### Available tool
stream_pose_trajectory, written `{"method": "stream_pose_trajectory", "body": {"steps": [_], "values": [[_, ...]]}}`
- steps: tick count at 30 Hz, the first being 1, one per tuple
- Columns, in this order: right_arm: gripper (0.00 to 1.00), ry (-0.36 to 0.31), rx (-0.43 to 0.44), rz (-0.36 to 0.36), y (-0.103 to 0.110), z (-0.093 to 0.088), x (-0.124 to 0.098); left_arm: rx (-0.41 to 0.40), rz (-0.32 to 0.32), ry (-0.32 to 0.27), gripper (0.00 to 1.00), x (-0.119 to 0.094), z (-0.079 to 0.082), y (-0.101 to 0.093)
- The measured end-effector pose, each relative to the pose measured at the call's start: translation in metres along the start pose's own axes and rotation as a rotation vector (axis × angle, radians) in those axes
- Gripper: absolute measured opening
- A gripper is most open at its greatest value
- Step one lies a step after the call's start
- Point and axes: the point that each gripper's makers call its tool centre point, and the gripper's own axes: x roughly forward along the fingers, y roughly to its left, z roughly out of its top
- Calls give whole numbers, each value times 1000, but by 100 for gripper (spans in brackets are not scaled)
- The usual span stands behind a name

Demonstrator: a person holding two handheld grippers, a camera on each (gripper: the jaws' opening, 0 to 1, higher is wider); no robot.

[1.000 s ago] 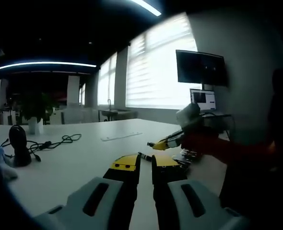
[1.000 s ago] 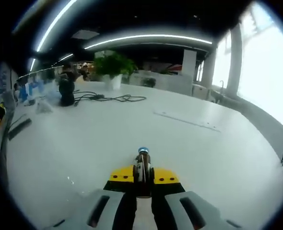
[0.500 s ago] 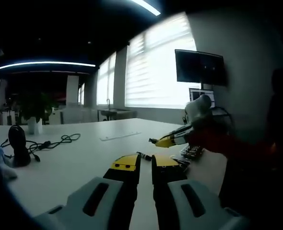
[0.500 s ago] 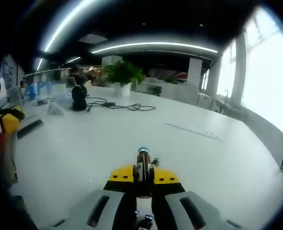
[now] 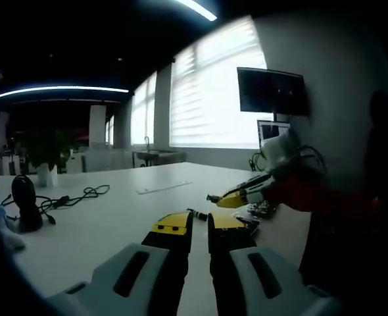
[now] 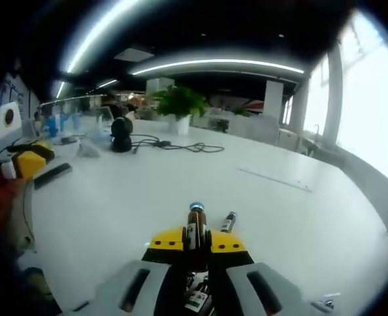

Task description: Grip medicine bottles put into box

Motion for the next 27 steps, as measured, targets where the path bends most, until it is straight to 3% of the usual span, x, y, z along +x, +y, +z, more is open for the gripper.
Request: {"method": "stream_pose_trajectory", "body": {"steps": [27], "values": [[7,38,61,17,20,-27,-8,29,-38,-3,3,2,2,-10]]}}
